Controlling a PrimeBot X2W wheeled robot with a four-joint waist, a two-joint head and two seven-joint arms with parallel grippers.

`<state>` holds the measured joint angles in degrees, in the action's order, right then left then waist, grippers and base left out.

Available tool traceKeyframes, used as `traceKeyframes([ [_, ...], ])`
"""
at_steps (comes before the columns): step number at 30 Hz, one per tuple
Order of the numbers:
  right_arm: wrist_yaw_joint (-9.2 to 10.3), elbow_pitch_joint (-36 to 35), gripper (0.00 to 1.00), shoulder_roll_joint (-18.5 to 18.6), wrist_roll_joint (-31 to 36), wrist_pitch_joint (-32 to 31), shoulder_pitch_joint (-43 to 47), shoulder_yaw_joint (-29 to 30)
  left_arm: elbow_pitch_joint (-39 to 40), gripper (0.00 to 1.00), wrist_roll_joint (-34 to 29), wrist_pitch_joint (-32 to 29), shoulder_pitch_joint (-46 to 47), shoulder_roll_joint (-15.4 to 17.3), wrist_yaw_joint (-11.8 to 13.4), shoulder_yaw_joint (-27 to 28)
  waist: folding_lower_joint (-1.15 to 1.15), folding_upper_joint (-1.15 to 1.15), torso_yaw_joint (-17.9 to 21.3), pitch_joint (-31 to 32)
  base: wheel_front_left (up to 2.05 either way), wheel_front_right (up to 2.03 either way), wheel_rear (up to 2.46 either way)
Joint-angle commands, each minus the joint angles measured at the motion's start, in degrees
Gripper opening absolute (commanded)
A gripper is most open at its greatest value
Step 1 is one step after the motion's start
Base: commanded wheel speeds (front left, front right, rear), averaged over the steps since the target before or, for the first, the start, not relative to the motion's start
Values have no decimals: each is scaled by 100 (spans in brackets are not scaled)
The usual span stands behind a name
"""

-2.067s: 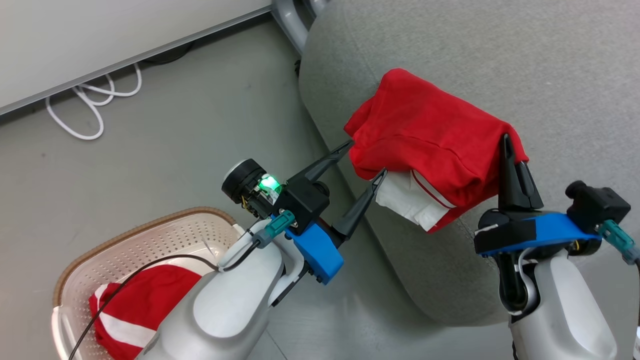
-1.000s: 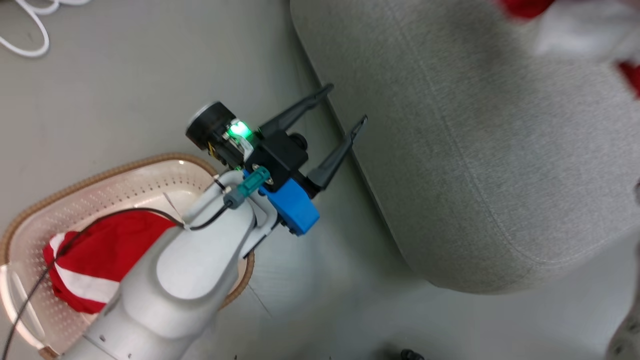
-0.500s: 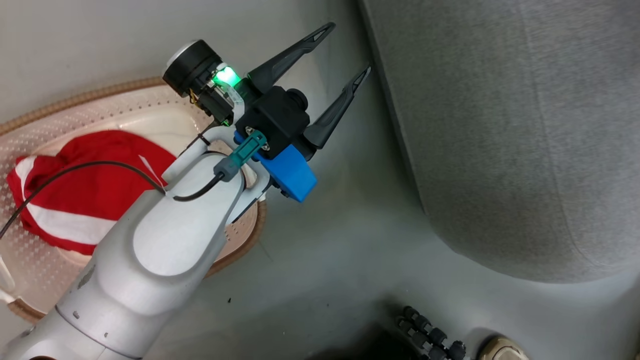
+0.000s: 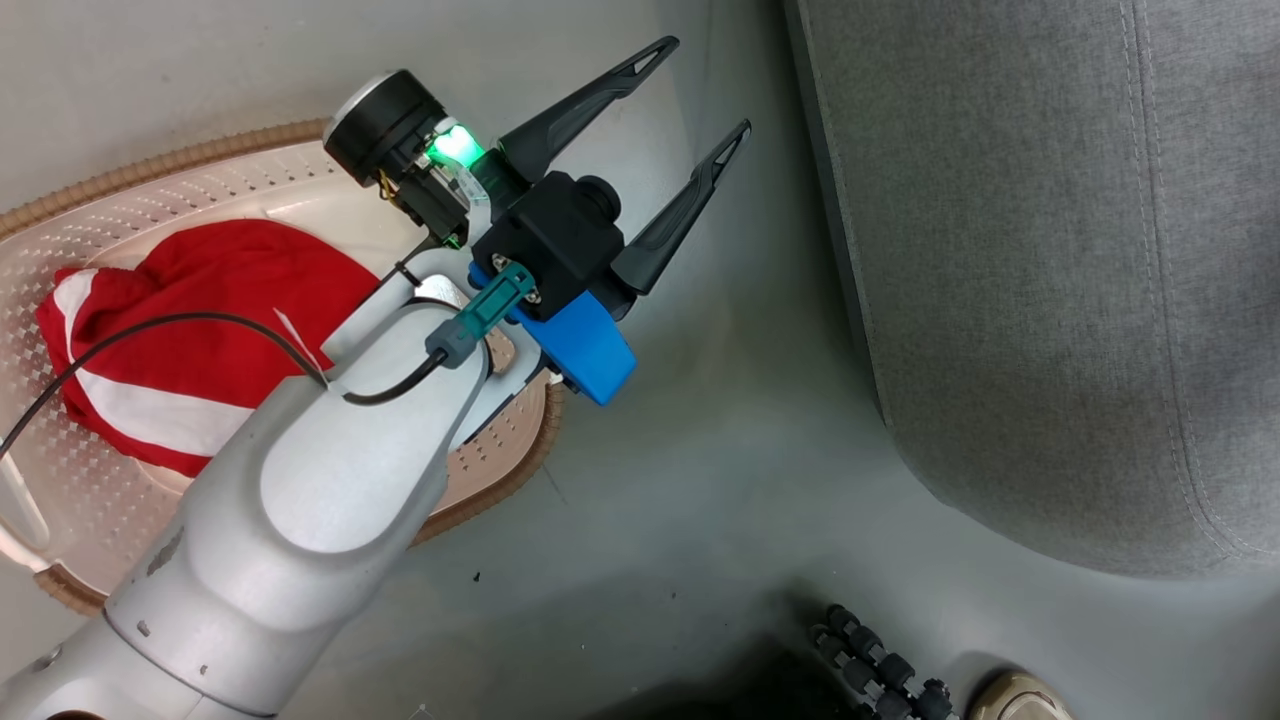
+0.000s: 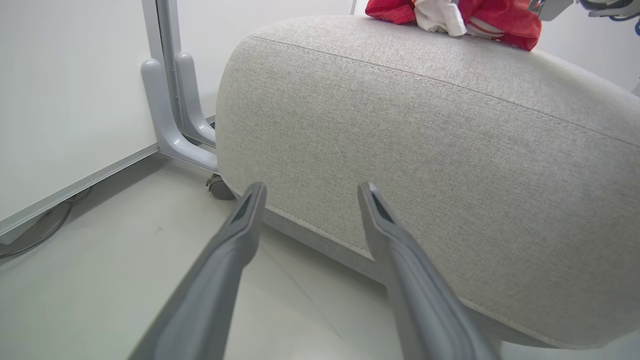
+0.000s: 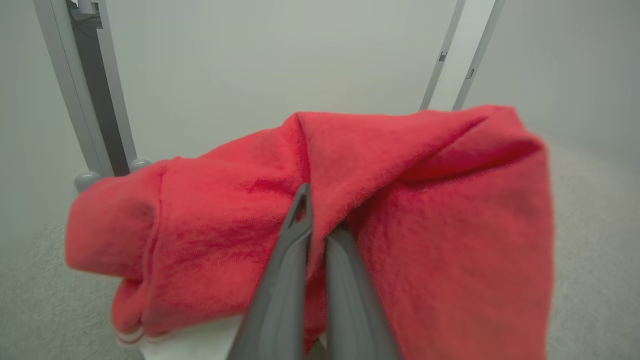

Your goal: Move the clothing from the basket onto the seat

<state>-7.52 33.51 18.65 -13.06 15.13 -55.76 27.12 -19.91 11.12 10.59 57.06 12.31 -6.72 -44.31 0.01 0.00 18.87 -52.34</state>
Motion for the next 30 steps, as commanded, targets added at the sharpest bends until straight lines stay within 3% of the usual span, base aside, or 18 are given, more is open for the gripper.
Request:
traceKeyframes([
  [1, 6, 12, 0, -13, 12, 4, 51, -17, 17, 100, 28, -15, 49, 53, 10, 2, -1, 0, 0, 21, 0, 0, 0],
  [4, 6, 180, 0, -91, -32, 3, 134, -120, -9, 100, 47, 15, 17, 65, 34, 0, -1, 0, 5, 107, 0, 0, 0],
  [5, 6, 228, 14, -71, -38, 4, 141, -150, -19, 100, 59, 30, -3, 57, 40, -7, -1, 0, 1, 143, 0, 0, 0],
  [6, 6, 263, 65, -46, -46, 4, 148, -153, -27, 100, 73, 50, -23, 48, 45, -15, -1, 0, -4, 182, 0, 0, 0],
  [7, 6, 284, 100, -45, -71, 4, 170, -170, -38, 100, 84, 70, -47, 37, 57, -20, -1, 0, -11, 231, 0, 0, 0],
  [21, 6, -836, 100, -238, 51, 4, 1803, -374, -358, 100, 407, 454, -723, -160, 246, 151, -1, 0, -266, 1606, 0, 0, 0],
  [30, 6, -1941, 100, -587, 149, 3, 2640, -1108, -11, 100, 560, 466, -1569, -155, 436, 904, -1, 0, -547, 2545, 0, 0, 0],
])
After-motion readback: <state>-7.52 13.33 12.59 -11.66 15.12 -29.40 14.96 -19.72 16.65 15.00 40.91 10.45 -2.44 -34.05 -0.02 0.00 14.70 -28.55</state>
